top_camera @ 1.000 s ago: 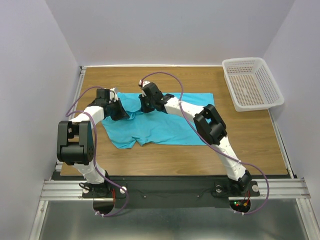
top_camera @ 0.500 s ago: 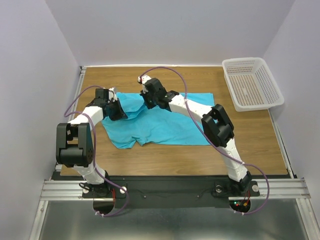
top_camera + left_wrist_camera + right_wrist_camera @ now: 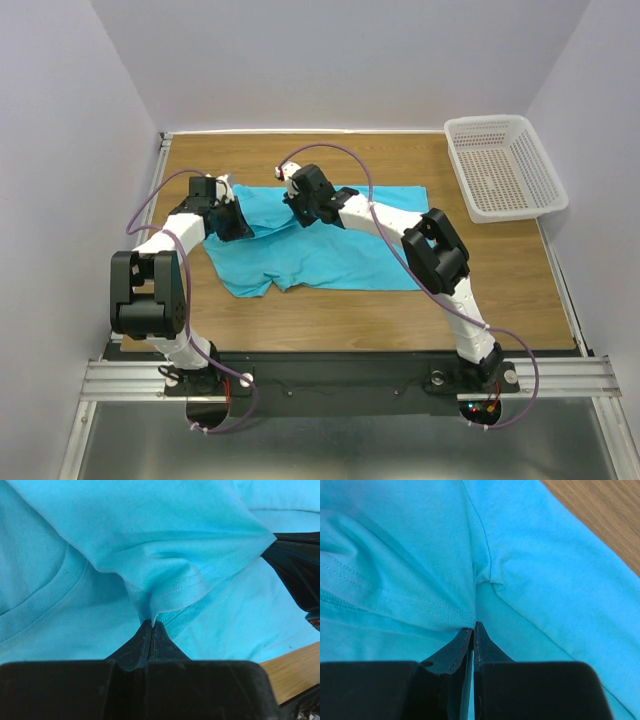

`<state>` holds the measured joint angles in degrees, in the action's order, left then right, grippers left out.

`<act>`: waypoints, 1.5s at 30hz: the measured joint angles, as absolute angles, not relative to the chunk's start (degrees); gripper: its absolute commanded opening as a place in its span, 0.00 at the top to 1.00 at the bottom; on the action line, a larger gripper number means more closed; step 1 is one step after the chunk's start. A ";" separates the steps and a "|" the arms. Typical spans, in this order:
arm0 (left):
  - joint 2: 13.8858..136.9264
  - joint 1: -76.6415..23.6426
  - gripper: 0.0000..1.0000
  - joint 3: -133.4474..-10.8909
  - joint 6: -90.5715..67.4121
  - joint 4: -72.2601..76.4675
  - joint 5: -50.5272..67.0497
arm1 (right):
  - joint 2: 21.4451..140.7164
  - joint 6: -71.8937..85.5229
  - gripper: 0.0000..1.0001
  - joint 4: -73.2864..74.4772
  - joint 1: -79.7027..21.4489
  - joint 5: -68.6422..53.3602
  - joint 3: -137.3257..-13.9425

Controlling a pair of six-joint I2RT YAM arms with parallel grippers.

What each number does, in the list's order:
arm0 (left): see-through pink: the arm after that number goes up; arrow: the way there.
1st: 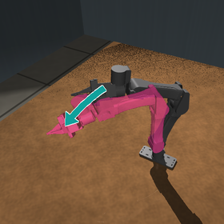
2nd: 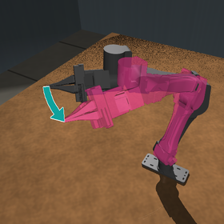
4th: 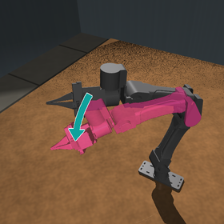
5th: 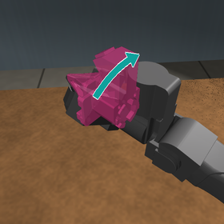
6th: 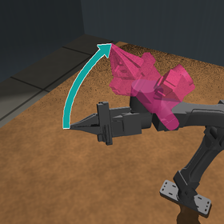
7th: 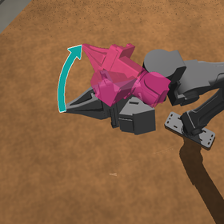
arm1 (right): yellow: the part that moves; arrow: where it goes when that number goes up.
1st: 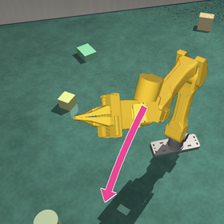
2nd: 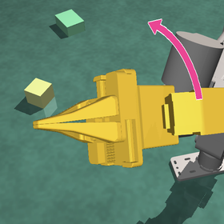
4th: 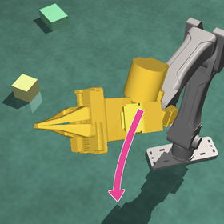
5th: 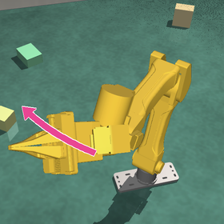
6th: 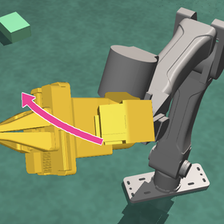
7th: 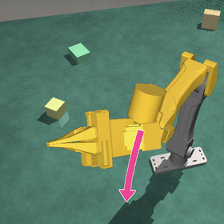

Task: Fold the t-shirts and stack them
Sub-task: Fold the tshirt

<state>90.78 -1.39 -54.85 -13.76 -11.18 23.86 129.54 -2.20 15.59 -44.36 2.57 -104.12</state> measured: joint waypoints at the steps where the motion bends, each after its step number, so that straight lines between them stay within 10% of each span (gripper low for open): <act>1: 90.52 -1.39 0.98 -54.81 -13.74 -11.25 23.99 | 129.54 -2.33 0.92 15.66 -44.36 2.55 -104.05; 22: 73.19 -0.64 0.52 -50.89 -13.54 -13.63 21.15 | 126.15 -6.22 0.68 15.55 -44.36 -4.54 -99.07; 45: 87.70 -1.04 0.49 -49.15 -10.31 -9.17 20.93 | 123.76 -7.66 0.59 15.79 -41.41 -12.62 -98.37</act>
